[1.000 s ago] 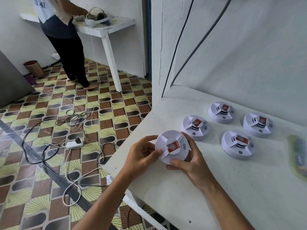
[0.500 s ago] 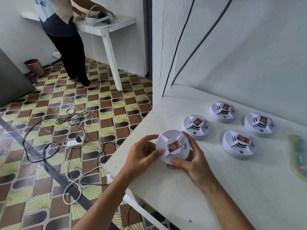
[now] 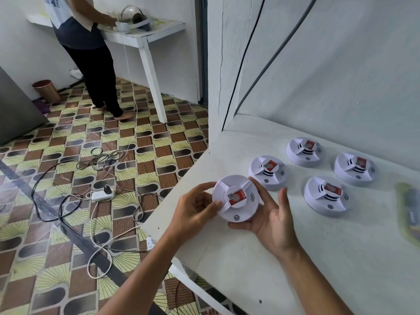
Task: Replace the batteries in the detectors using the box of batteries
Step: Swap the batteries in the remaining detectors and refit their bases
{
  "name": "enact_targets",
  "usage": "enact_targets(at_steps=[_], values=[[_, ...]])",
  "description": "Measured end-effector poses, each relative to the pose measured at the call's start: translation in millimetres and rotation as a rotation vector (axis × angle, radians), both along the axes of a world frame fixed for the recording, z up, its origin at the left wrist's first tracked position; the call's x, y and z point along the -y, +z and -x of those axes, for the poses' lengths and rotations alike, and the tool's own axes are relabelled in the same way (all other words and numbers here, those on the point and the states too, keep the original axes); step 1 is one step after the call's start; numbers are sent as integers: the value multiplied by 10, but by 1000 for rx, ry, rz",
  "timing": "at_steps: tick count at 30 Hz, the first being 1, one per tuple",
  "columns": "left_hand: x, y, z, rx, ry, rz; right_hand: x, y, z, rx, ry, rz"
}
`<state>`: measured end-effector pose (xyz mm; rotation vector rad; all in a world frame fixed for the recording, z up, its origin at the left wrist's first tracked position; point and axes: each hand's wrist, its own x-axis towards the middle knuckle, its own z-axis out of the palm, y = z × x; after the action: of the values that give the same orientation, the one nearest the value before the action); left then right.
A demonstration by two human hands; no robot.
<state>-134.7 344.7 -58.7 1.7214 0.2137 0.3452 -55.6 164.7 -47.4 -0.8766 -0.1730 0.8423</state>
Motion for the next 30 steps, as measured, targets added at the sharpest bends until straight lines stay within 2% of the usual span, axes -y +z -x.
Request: enact_targets(at_steps=[30], values=[[12,11,-2,1,-14,-22,-12,7,18,11,-26,-18]])
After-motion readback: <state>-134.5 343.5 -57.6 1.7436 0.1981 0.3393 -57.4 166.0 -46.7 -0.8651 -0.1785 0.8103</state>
